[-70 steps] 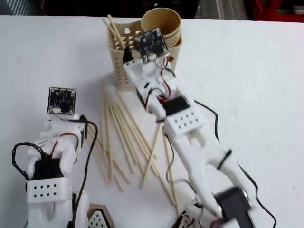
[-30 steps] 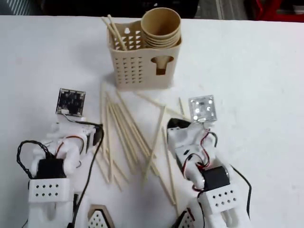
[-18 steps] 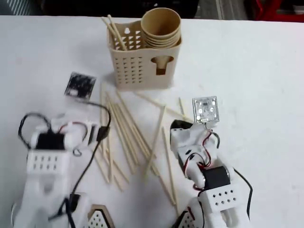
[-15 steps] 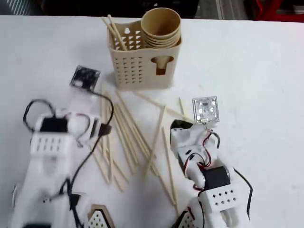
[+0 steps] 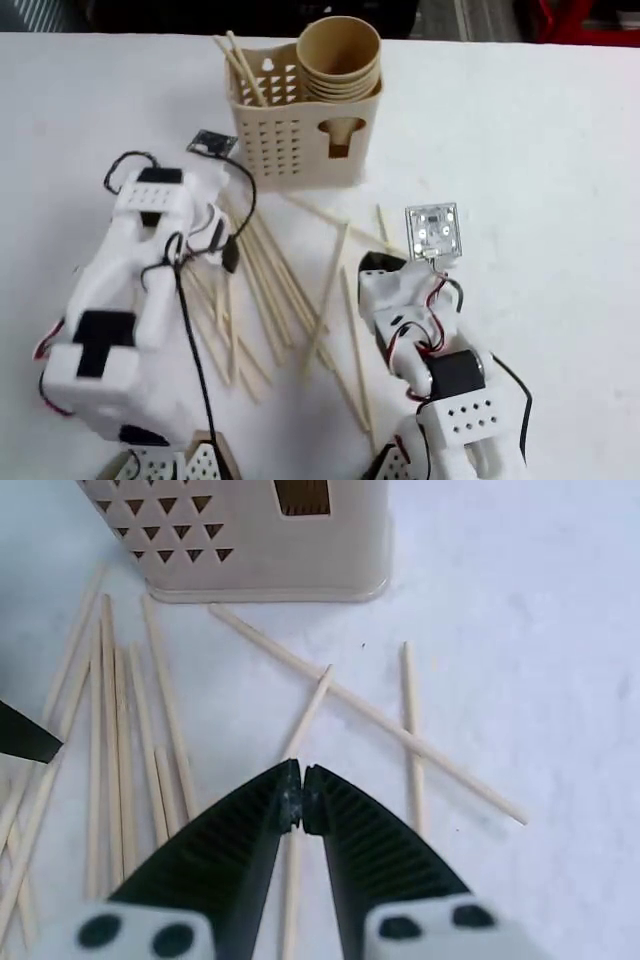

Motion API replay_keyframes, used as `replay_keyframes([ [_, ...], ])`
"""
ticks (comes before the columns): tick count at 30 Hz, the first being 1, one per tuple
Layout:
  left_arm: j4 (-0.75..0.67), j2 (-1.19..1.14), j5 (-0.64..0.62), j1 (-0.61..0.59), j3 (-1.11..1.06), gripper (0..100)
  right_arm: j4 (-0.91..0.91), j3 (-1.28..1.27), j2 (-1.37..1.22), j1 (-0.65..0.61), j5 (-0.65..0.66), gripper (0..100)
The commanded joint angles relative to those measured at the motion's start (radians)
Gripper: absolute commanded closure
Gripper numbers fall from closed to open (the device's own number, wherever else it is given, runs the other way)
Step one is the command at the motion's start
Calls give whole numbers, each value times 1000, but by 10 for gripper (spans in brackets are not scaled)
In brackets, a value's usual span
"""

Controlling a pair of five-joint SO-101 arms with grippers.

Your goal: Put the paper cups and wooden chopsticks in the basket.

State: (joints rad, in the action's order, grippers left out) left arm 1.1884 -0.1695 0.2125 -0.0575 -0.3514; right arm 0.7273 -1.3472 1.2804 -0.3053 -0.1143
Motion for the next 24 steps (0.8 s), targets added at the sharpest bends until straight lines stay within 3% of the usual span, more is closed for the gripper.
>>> replay_keyframes([
  [1, 9, -107, 8, 13, 117, 762, -5, 8, 15, 4, -2, 981],
  [8, 71, -236, -49, 42, 238, 775, -5, 8, 15, 4, -2, 981],
  [15, 91, -302, -48, 94, 292, 959, -5, 8, 15, 4, -2, 981],
  [24, 160, -297, -46, 94, 293, 978, -5, 8, 15, 4, -2, 981],
])
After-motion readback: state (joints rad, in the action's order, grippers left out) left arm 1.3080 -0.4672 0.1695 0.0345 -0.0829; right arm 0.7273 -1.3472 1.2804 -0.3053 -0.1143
